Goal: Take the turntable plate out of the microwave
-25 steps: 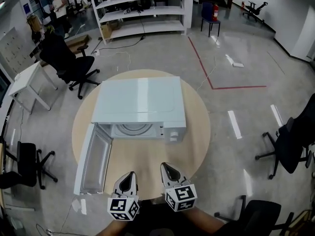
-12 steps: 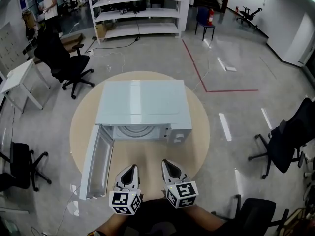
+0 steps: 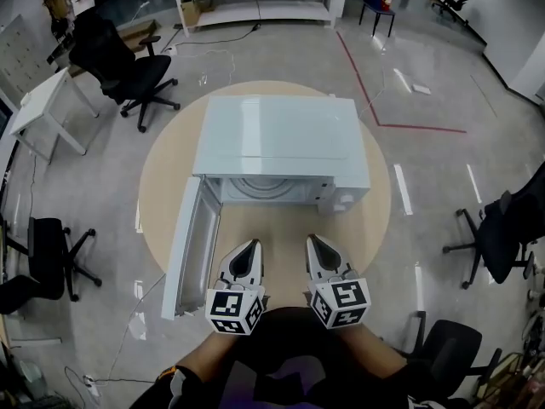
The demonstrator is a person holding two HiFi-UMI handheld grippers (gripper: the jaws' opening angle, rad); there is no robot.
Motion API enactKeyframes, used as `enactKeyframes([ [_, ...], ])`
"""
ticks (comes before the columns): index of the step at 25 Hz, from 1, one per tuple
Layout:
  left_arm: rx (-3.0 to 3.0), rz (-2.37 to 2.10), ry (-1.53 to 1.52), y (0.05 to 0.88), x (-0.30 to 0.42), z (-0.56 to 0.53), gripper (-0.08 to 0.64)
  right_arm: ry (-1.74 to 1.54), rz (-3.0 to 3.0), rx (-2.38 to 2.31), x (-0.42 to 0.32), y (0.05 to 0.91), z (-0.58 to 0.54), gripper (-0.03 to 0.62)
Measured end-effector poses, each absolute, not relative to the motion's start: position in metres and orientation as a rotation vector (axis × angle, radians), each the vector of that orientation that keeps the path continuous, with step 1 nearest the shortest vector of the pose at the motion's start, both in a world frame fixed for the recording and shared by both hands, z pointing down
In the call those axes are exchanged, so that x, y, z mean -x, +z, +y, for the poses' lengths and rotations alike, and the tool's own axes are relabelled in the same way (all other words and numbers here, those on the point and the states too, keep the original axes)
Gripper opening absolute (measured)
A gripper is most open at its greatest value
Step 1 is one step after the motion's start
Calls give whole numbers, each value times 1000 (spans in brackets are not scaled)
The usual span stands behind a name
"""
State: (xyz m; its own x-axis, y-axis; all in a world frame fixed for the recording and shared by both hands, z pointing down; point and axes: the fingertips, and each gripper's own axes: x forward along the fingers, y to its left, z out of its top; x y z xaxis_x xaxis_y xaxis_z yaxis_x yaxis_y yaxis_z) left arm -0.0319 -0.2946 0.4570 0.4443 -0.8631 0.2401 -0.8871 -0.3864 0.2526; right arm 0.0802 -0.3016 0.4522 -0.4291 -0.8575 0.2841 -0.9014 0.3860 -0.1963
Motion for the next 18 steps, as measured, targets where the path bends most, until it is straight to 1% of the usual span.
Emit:
enactKeyframes([
  [18,-2357,-1395,-7,469,73,-322,48,474,-2342,-1655,-37,470,-326,15],
])
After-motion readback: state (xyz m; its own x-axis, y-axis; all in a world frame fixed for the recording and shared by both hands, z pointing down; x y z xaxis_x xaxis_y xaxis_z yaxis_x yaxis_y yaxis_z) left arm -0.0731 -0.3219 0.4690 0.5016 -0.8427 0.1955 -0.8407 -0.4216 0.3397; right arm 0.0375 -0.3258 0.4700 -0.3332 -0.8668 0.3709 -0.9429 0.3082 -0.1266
